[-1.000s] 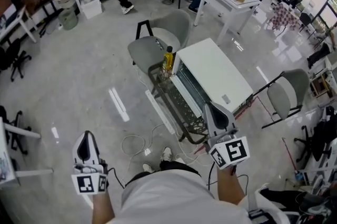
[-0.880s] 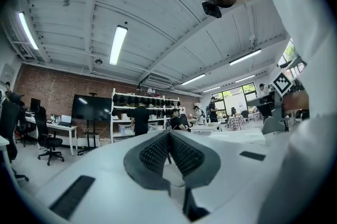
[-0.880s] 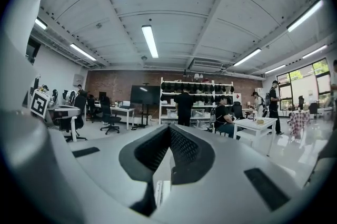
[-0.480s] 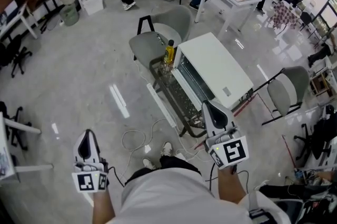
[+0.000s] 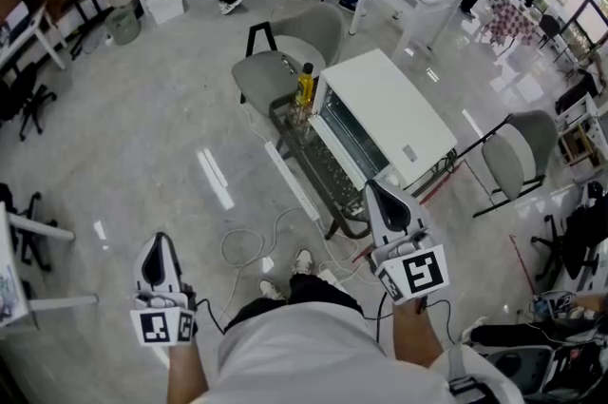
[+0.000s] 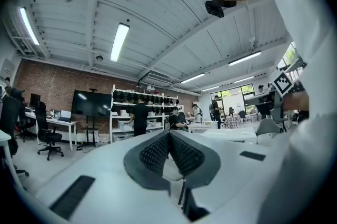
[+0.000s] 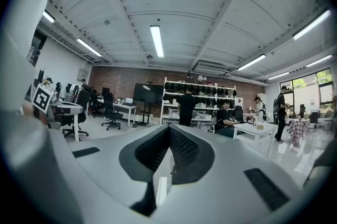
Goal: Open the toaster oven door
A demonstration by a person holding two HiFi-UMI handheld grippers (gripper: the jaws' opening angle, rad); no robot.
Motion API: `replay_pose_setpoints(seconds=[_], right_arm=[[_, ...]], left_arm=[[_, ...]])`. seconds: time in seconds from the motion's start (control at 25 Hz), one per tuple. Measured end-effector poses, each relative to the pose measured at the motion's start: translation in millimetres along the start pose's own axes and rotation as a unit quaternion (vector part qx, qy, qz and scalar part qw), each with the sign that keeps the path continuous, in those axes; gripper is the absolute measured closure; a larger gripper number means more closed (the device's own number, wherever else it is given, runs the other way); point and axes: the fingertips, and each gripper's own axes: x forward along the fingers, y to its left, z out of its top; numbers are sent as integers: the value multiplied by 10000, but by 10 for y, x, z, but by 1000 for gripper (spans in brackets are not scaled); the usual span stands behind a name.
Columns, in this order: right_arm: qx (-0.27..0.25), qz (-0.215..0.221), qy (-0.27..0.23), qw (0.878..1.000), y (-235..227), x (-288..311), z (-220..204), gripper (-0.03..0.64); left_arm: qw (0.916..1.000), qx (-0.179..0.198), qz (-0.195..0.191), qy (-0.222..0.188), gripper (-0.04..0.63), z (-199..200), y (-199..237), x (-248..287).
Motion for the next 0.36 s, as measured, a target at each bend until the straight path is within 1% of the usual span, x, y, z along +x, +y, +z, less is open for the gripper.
replay_pose_setpoints(seconds=[0.36], right_arm=[[28,-86,-31,10000,86,-2,-13,595]], left_arm=[[10000,-8,-26,62,578,-54,80,-72]])
